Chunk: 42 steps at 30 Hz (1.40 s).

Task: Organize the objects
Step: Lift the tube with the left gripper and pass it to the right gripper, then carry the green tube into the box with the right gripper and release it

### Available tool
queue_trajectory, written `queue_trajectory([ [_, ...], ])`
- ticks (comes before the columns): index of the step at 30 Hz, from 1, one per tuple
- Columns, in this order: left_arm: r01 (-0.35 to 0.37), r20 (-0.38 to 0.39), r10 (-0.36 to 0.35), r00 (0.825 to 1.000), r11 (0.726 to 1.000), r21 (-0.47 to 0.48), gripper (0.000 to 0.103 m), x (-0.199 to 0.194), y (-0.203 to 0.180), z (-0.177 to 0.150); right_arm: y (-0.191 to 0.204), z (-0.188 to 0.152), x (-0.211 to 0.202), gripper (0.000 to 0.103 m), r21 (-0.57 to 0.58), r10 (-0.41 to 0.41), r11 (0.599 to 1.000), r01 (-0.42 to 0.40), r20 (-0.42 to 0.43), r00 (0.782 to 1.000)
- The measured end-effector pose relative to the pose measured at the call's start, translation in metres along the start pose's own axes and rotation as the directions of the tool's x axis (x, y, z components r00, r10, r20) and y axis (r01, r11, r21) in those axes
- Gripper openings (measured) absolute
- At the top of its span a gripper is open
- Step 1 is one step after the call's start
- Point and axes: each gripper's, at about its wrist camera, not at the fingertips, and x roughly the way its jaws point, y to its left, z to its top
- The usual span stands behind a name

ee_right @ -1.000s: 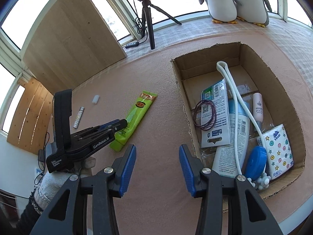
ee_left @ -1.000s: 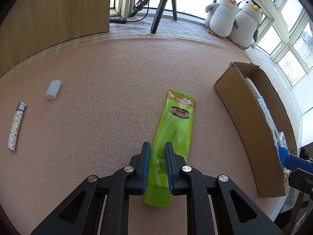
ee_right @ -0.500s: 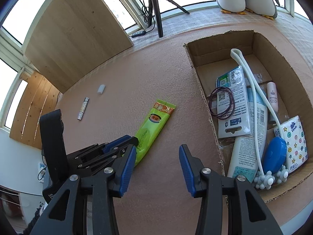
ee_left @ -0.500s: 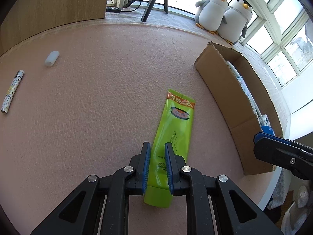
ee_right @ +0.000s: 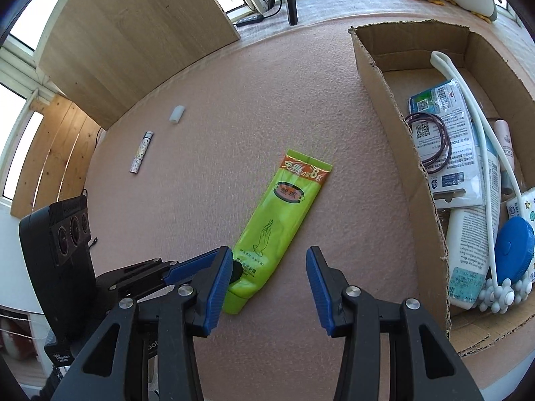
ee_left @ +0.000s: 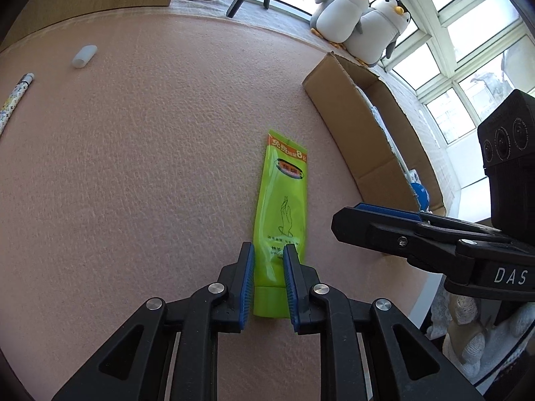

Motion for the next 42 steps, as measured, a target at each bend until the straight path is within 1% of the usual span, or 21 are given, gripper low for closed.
queue_trajectory([
  [1,0.015,-0.007,-0.015,1.0,1.0,-0.001,0.019,0.001,-0.001,-0.002,0.0,0.0,0.002,0.042,0.002,-0.003,1.0,0.003,-0.004,1.0],
  [3,0.012,-0.011,-0.012,1.0,1.0,0.016,0.02,0.001,-0.006,-0.007,-0.001,0.0,0.006,0.042,0.006,-0.01,1.0,0.01,-0.013,1.0],
  [6,-0.012,-0.015,0.013,1.0,0.999,0.052,0.033,-0.004,-0.014,-0.012,-0.004,-0.002,0.009,0.042,0.02,-0.015,1.0,0.015,-0.022,1.0],
  [8,-0.03,-0.02,0.032,0.999,0.995,0.09,0.046,-0.006,-0.02,-0.015,-0.006,-0.006,0.009,0.042,0.034,-0.012,0.999,0.013,-0.025,1.0],
  [10,-0.038,-0.037,0.043,0.998,0.991,0.131,0.048,-0.007,-0.024,-0.018,-0.007,-0.011,0.011,0.042,0.047,-0.014,0.999,0.016,-0.03,0.999],
  [12,-0.038,-0.061,0.048,0.997,0.987,0.159,0.048,-0.003,-0.026,-0.016,-0.008,-0.015,0.014,0.042,0.061,-0.009,0.998,0.011,-0.038,0.999],
  [15,-0.031,-0.077,0.045,0.996,0.984,0.174,0.048,0.002,-0.026,-0.015,-0.009,-0.02,0.021,0.042,0.075,0.003,0.997,0.001,-0.057,0.998],
  [19,0.0,-0.092,0.015,0.996,0.987,0.16,0.047,0.006,-0.027,-0.015,-0.009,-0.024,0.027,0.041,0.082,0.025,0.996,-0.019,-0.072,0.997],
  [22,0.03,-0.104,-0.016,0.994,0.99,0.136,0.043,0.005,-0.024,-0.017,-0.007,-0.027,0.03,0.036,0.082,0.051,0.996,-0.044,-0.085,0.995],
  [26,0.039,-0.107,-0.025,0.994,0.991,0.129,0.043,0.005,-0.025,-0.02,-0.008,-0.029,0.034,0.035,0.083,0.048,0.996,-0.041,-0.087,0.995],
  [28,0.032,-0.109,-0.018,0.994,0.991,0.128,0.043,0.008,-0.025,-0.019,-0.004,-0.027,0.036,0.035,0.057,0.037,0.998,-0.032,-0.093,0.995],
  [31,0.012,-0.091,0.0,0.996,0.991,0.131,0.042,0.009,-0.028,-0.018,0.0,-0.026,0.037,0.029,0.041,0.034,0.999,-0.03,-0.085,0.996],
  [32,0.002,-0.084,0.009,0.996,0.991,0.131,0.04,0.008,-0.029,-0.018,0.0,-0.026,0.036,0.028,0.041,0.034,0.999,-0.031,-0.077,0.996],
  [34,-0.01,-0.065,0.018,0.998,0.991,0.132,0.039,0.004,-0.031,-0.019,0.002,-0.026,0.032,0.027,0.031,0.03,0.999,-0.028,-0.057,0.998],
  [38,-0.008,-0.032,0.012,0.999,0.992,0.124,0.04,-0.009,-0.035,-0.015,0.001,-0.023,0.02,0.027,0.027,0.053,0.998,-0.053,-0.023,0.998],
  [42,-0.019,0.01,0.018,1.0,0.989,0.147,0.04,-0.022,-0.047,-0.007,-0.001,-0.016,0.003,0.026,0.021,0.064,0.998,-0.065,0.021,0.998],
])
